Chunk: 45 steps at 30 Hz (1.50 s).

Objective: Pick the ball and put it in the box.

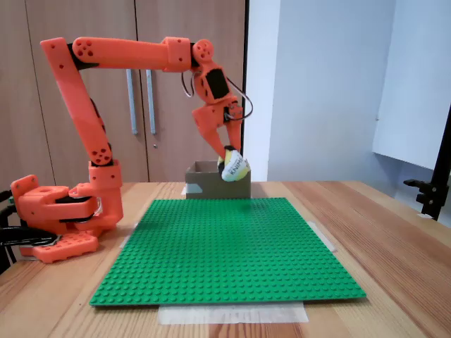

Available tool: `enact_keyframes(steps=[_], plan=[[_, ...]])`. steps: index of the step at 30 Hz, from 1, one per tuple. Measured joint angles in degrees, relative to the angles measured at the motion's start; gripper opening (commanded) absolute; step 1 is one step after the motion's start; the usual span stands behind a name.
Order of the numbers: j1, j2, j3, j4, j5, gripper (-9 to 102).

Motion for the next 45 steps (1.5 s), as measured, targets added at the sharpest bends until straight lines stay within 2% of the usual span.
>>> enact_keyframes(steps=[16,31,45], plan=[[-15.0,-0.1,-2.9,-1.3,1.2,-1],[-19.5,-3.3,-2.9,-6.3,1.0,-1],[-21.8,-15.6,-14.0,-6.7,1.0,-1]])
